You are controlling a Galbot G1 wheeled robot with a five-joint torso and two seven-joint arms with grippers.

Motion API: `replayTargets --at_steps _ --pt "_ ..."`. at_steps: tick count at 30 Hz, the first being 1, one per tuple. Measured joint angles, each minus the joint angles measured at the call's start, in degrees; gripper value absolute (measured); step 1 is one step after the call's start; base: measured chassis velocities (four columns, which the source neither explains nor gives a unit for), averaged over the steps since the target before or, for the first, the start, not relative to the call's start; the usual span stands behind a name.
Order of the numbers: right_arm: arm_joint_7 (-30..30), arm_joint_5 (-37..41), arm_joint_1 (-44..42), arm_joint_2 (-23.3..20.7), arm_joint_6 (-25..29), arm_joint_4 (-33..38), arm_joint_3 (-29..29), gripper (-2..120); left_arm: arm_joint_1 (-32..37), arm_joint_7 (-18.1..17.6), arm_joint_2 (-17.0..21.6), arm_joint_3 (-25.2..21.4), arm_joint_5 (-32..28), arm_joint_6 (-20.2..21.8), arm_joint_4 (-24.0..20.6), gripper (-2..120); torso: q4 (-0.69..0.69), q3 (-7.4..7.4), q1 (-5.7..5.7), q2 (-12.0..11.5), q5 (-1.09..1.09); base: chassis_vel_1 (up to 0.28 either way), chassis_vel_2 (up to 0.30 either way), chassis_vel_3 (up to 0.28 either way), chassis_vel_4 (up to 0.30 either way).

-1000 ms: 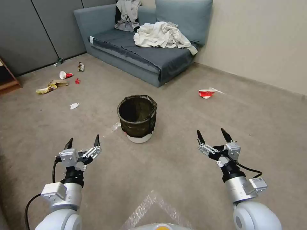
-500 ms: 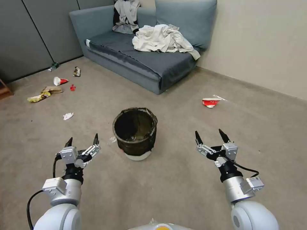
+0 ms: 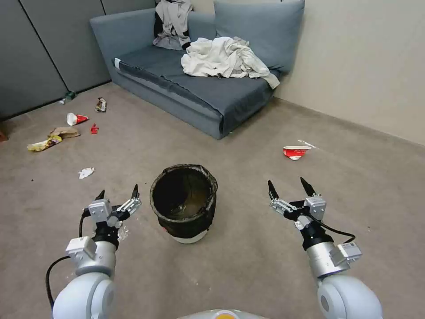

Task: Pick up the trash can from the floor.

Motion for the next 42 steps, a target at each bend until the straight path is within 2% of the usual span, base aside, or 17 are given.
replayTargets --at_steps 1,2,4,6,12,16,19,22,24,27,32,34,35,37,39,41,42 --pt "-0.1 0.0 0.0 -0.1 0.2 0.0 0.1 100 -2.6 -4.2 2.6 1.7 -3.9 5.2 0.9 100 -0.01 0.00 0.00 0.0 -0.02 0.000 0.000 0.000 0.000" --pt "-0.1 0.0 -0.1 -0.1 0.2 0.0 0.3 100 -3.8 -5.5 3.8 2.6 -6.3 7.2 1.5 100 -0.01 -0.01 -0.01 0.0 0.00 0.000 0.000 0.000 0.000" --pt "-0.1 0.0 -0.2 -0.1 0.3 0.0 0.4 100 -4.8 -6.4 4.8 3.3 -8.5 8.6 2.1 100 -0.02 -0.01 -0.01 0.0 -0.01 0.000 0.000 0.000 0.000" --pt "-0.1 0.0 -0.6 0.0 0.4 0.0 1.0 100 -7.3 -8.4 7.3 5.2 -13.6 11.1 4.1 100 -0.02 0.00 0.00 0.0 -0.01 0.000 0.000 0.000 0.000" --pt "0.0 -0.1 -1.4 0.9 0.7 0.4 2.0 100 -12.1 -12.3 9.8 9.0 -19.5 14.0 8.6 100 0.00 0.00 0.00 0.0 -0.01 0.000 0.000 0.000 0.000" --pt "0.1 -0.2 -1.7 1.3 1.0 0.5 2.3 100 -13.9 -13.5 10.2 10.4 -21.5 14.8 10.0 100 0.00 0.00 0.00 0.0 -0.02 0.000 0.000 0.000 0.000" --pt "0.2 -0.3 -2.6 1.9 1.5 0.8 2.9 100 -17.4 -17.2 10.3 13.4 -25.4 16.5 12.5 100 -0.01 0.00 0.00 0.0 -0.02 0.000 0.000 0.000 0.000" --pt "0.3 -0.3 -2.9 2.1 1.8 0.9 3.2 100 -18.7 -19.0 10.3 14.2 -27.1 17.9 13.5 99 -0.01 0.00 0.00 0.0 -0.01 0.000 0.000 0.000 0.000" --pt "0.4 -0.3 -3.1 2.2 1.9 0.9 3.4 100 -19.9 -21.3 10.3 15.1 -28.2 19.1 14.8 95 -0.01 0.00 0.00 0.0 -0.01 0.000 0.000 0.000 0.000" --pt "0.5 -0.3 -3.3 2.3 2.1 1.0 3.6 100 -20.8 -22.5 10.4 15.8 -29.1 19.8 16.2 91 -0.01 0.00 0.00 0.0 -0.01 0.000 0.000 0.000 0.000" --pt "0.6 -0.3 -3.3 2.4 2.2 1.0 3.6 100 -21.4 -23.8 10.4 16.1 -30.9 21.0 17.5 73 0.00 0.00 0.00 0.0 -0.01 0.000 0.000 0.000 0.000" --pt "0.6 -0.3 -3.3 2.4 2.2 1.0 3.6 100 -21.4 -23.8 10.4 16.1 -30.9 21.0 17.5 73 0.00 0.00 0.00 0.0 -0.01 0.000 0.000 0.000 0.000" --pt "0.6 -0.4 -3.3 2.5 2.2 1.0 3.6 100 -21.5 -23.9 10.3 16.1 -31.0 21.1 17.6 63 0.00 0.00 0.00 0.0 -0.01 0.000 0.000 0.000 0.000" --pt "0.6 -0.4 -3.3 2.5 2.2 1.0 3.6 100 -21.5 -23.9 10.3 16.1 -31.2 21.2 17.7 62 0.00 0.00 0.00 0.0 -0.01 0.000 0.000 0.000 0.000" --pt "0.6 -0.4 -3.2 2.5 2.2 0.9 3.6 100 -21.6 -24.1 10.3 16.1 -31.6 21.3 17.9 50 0.00 0.00 0.00 0.0 -0.01 0.000 0.000 0.000 0.000" --pt "0.6 -0.4 -3.2 2.5 2.2 0.9 3.6 100 -21.6 -24.1 10.3 16.1 -31.6 21.3 17.9 50 0.00 0.00 0.00 0.0 -0.01 0.000 0.000 0.000 0.000" --pt "0.6 -0.4 -3.2 2.5 2.2 0.9 3.5 100 -21.6 -24.1 10.3 16.1 -31.7 21.4 17.9 40 0.00 0.00 0.00 0.0 -0.01 0.000 0.000 0.000 0.000"
